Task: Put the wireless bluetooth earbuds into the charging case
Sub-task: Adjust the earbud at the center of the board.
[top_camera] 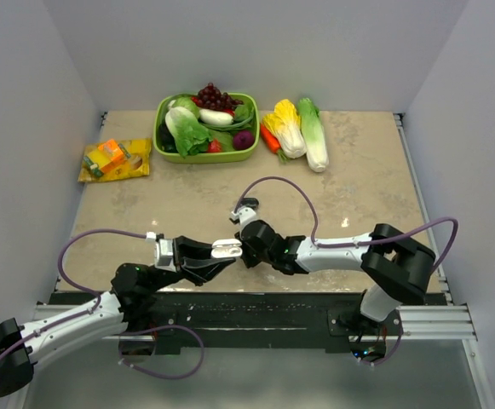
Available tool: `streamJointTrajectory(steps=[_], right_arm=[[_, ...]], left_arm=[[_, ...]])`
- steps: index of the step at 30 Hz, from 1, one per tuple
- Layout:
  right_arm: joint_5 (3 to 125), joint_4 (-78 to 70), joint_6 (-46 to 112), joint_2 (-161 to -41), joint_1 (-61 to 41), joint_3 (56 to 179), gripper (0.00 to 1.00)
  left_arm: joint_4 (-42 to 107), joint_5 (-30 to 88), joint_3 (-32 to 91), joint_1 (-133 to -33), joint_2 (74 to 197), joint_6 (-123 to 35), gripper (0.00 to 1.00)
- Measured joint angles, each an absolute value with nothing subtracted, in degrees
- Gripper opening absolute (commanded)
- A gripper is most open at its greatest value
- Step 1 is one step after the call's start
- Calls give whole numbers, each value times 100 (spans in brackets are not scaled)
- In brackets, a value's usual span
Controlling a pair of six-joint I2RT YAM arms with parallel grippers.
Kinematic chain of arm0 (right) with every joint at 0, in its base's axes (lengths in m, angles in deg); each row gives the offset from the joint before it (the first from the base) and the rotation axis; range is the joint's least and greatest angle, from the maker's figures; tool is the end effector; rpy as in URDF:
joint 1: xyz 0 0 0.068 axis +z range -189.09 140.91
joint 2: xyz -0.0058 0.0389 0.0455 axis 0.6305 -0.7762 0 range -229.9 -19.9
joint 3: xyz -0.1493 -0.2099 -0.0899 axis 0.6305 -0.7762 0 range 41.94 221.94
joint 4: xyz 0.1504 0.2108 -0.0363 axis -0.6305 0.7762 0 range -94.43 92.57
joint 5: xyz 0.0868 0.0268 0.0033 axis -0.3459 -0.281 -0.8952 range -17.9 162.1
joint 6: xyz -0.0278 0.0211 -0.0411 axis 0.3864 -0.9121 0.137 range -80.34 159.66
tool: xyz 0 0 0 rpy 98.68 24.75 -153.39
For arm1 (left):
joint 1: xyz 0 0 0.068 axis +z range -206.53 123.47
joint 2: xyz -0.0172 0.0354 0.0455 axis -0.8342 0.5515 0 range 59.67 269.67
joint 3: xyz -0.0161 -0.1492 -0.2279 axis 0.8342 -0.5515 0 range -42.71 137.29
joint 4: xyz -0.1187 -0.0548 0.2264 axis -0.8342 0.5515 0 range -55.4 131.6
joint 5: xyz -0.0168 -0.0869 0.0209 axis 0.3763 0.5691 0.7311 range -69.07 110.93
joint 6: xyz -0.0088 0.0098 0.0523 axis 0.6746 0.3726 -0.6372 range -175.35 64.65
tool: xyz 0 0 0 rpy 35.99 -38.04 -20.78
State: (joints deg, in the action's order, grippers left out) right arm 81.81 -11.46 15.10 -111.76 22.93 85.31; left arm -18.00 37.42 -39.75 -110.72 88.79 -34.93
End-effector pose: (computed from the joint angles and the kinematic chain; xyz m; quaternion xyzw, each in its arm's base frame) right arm 0.1544 0.2777 0.1615 -0.2587 0.8714 0.2246 0.3511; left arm 0.0693 -0.1135 0.2361 0.2680 0.4634 -0.5699 0.6234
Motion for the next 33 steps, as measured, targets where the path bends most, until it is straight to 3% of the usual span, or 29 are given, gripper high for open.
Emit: streamJointTrajectory(steps=[14, 19, 23, 27, 33], right_arm=[[8533, -1168, 1475, -11438, 2298, 8498, 0], [8660, -1137, 1482, -11388, 2298, 8457, 24], [8752, -1028, 1501, -11189, 2287, 8334, 22], [8813, -958, 1517, -11038, 2282, 8299, 14], [8896, -951, 1521, -11034, 2265, 8232, 16]], left_arm=[[-1795, 3745, -3975, -11072, 8971, -3493, 0], [-1793, 3745, -3975, -11072, 9004, -3493, 0], [-1795, 3747, -3975, -11072, 9006, -3493, 0], [-1800, 3764, -3975, -11072, 9039, -3493, 0], [-1798, 3788, -3975, -11072, 9052, -3493, 0]])
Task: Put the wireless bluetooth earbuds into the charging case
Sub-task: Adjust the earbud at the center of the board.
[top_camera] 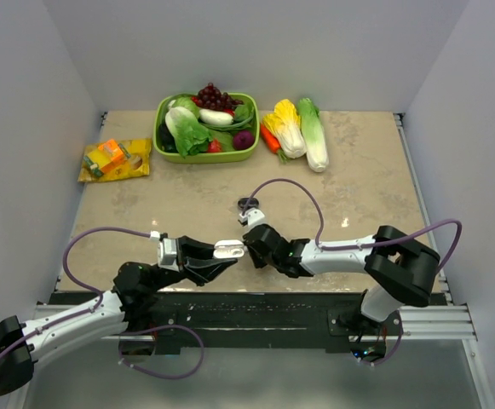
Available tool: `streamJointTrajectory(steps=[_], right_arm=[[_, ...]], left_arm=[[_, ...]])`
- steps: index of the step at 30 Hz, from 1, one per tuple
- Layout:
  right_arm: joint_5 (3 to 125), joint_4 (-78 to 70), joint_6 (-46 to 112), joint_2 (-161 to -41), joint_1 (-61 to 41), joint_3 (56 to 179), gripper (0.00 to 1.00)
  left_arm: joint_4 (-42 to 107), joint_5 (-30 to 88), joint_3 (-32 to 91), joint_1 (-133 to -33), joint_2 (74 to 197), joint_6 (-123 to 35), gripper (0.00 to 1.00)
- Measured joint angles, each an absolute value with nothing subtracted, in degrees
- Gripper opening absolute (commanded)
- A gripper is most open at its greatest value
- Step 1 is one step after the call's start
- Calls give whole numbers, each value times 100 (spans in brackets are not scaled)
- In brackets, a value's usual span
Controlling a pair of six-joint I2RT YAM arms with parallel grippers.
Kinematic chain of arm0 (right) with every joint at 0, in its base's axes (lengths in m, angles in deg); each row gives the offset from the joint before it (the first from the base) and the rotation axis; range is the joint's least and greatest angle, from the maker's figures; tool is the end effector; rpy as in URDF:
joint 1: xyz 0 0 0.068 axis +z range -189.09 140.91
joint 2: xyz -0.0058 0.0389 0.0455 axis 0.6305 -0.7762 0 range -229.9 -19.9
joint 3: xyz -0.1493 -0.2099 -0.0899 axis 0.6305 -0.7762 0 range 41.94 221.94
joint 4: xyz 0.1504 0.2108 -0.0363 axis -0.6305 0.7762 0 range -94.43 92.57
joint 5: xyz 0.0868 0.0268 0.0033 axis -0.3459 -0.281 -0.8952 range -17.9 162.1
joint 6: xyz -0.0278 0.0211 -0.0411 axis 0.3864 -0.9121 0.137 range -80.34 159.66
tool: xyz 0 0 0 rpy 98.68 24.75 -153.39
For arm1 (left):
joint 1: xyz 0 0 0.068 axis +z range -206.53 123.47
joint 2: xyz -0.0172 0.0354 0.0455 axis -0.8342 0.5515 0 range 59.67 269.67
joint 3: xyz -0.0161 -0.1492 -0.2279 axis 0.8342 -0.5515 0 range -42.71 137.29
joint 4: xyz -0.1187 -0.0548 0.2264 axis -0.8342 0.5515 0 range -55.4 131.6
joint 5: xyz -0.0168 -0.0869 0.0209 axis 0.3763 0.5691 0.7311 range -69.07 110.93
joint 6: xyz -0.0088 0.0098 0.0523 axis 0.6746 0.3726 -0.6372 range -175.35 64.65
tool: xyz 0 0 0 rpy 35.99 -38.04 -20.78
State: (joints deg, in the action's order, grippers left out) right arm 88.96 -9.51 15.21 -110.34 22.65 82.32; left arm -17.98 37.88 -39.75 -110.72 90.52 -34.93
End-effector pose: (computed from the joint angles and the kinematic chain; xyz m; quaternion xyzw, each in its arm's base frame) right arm 0.1520 0.2609 0.1518 -0.2390 0.8838 0.1598 0.3692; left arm 0.0712 -0.1166 0.2325 0.2737 0.4747 -0.5679 0.6142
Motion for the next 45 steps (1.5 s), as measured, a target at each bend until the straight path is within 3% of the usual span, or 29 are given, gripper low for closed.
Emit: streamJointTrajectory(steps=[17, 30, 37, 41, 45], right_arm=[[8918, -1058, 1593, -11119, 2005, 8184, 13], [8905, -1369, 1923, -11445, 1965, 8407, 24], [8955, -1388, 2210, -11700, 1935, 8693, 46], [9123, -1314, 2269, -11619, 1885, 8702, 48], [9246, -1113, 2242, -11123, 1858, 8699, 42]], left_arm=[[-1811, 3825, -3975, -11094, 9065, -3471, 0], [-1898, 3825, -3975, -11096, 9170, -3434, 0], [-1962, 3825, -3975, -11096, 9179, -3385, 0], [-1972, 3825, -3975, -11096, 9177, -3385, 0], [-1970, 3825, -3975, -11096, 9089, -3383, 0]])
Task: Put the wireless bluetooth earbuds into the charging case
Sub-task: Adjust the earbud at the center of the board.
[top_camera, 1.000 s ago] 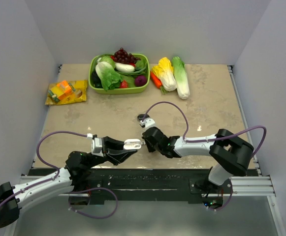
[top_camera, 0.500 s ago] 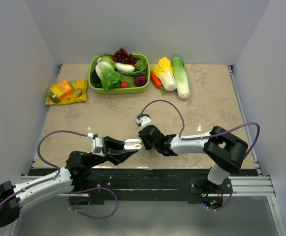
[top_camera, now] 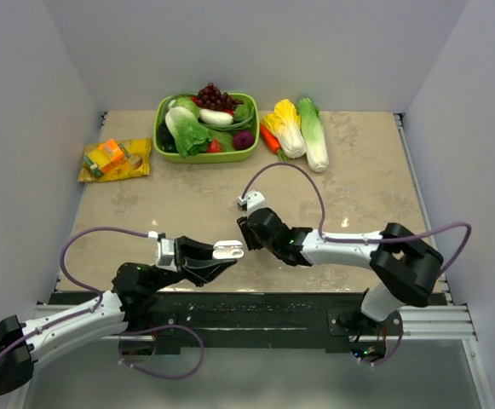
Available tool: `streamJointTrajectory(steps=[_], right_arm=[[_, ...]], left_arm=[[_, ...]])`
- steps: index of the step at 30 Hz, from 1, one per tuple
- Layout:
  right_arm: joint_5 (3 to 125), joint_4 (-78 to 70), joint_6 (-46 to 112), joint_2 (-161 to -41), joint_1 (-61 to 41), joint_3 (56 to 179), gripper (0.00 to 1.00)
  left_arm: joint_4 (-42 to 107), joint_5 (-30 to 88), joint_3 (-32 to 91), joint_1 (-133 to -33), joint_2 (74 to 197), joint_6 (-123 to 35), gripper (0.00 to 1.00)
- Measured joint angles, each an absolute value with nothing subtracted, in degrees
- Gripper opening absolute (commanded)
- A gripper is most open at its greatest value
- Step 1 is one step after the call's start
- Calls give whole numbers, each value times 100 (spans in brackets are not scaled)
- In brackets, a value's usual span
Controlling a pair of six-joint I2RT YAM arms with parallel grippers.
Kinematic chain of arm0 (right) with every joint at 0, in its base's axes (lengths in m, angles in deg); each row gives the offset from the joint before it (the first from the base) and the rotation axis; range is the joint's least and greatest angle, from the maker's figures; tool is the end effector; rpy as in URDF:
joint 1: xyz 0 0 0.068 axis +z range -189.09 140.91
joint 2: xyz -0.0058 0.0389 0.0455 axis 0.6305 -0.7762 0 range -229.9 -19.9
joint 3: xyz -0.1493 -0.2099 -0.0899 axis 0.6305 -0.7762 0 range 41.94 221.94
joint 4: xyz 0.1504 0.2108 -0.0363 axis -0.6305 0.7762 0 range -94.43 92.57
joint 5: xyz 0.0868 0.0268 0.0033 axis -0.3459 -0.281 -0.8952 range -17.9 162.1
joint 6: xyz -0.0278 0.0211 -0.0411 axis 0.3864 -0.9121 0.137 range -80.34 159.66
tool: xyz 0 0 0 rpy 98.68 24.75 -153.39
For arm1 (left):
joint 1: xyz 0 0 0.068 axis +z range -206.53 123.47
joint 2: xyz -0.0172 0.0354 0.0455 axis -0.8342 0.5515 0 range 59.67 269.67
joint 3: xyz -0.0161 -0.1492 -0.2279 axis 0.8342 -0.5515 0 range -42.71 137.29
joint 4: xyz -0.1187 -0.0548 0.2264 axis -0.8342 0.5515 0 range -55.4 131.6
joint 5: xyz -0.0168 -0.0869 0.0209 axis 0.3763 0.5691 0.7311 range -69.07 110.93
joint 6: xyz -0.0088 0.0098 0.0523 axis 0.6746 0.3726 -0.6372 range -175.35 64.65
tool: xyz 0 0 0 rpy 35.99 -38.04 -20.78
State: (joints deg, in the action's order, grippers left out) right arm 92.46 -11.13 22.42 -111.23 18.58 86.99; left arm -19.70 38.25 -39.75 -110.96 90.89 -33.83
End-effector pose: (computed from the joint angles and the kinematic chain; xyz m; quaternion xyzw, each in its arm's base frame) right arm 0.1825 0.2651 0.1735 -0.2371 0.8616 0.1279 0.4301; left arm 0.0702 -0.1164 0.2347 0.2707 0.4660 -0.5788 0.6120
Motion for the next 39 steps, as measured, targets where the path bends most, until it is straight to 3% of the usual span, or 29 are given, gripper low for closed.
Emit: streamJointTrajectory(steps=[6, 11, 17, 39], right_arm=[[8555, -1347, 2035, -10347, 1865, 8695, 41], [7825, -1487, 1895, -10844, 1981, 8708, 40], [7397, -1495, 1799, -11377, 2140, 8708, 32], [7615, -1869, 1657, -11777, 1935, 8630, 36]], left_arm=[[-1988, 3823, -3975, -11099, 8967, -3379, 0], [-2064, 3832, -3975, -11099, 9019, -3340, 0], [-2058, 3850, -3975, -11099, 9034, -3337, 0], [-2058, 3850, -3975, -11099, 9021, -3333, 0]])
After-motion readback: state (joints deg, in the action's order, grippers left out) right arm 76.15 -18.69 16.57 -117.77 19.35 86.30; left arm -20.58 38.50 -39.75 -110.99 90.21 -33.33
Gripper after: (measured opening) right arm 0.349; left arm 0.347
